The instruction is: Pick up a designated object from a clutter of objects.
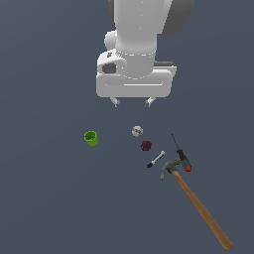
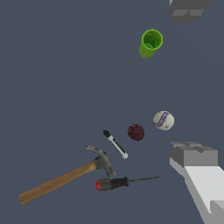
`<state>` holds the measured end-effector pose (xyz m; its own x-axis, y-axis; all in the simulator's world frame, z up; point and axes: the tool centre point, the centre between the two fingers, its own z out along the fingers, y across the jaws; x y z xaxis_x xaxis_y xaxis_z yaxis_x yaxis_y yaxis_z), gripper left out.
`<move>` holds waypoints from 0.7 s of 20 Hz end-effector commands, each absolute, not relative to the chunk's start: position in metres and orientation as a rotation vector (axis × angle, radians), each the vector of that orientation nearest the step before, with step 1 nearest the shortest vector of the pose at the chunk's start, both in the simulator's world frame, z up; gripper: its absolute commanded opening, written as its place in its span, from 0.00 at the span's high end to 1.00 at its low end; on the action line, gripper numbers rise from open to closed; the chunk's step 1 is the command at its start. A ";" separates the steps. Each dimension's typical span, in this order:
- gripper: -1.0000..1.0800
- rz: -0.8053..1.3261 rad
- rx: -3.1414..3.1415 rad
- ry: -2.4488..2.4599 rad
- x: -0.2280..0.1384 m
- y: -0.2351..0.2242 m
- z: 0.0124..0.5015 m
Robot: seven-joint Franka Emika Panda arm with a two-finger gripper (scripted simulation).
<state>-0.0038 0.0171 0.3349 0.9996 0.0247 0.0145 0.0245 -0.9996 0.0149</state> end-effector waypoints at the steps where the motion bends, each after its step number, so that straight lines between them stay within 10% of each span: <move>1: 0.04 0.023 3.127 0.038 -0.004 0.017 0.335; 14: 0.04 0.041 3.103 0.063 0.004 0.012 0.346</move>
<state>0.0038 0.0113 0.3469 0.9988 0.0413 0.0264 0.0403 -0.9985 0.0376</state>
